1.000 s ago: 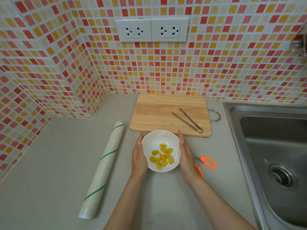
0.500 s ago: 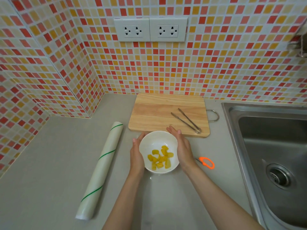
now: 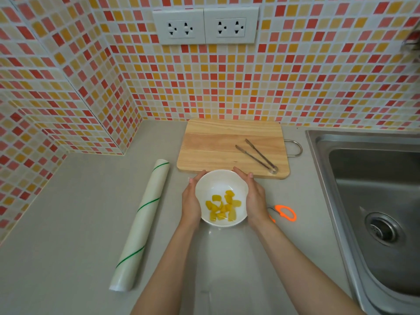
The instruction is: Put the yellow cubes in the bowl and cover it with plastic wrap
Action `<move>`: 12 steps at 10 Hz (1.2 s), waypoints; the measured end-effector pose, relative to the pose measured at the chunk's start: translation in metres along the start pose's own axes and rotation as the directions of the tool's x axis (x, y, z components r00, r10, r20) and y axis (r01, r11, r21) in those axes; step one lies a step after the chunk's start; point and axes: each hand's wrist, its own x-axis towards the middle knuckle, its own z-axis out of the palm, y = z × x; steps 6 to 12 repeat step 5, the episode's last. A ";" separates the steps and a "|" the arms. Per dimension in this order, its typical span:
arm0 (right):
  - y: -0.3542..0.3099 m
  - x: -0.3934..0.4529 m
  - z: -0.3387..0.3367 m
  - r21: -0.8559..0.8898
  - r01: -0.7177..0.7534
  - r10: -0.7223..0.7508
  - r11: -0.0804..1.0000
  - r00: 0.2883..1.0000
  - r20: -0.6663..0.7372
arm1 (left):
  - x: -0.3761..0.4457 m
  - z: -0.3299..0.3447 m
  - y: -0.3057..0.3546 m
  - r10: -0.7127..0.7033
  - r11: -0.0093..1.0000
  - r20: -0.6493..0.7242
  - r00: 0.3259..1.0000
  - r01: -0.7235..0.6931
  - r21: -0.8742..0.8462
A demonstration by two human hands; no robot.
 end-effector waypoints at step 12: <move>-0.002 0.001 -0.001 0.040 -0.013 0.013 0.999 1.000 0.005 | -0.005 -0.001 0.006 -0.039 0.998 0.035 0.999 0.041 -0.052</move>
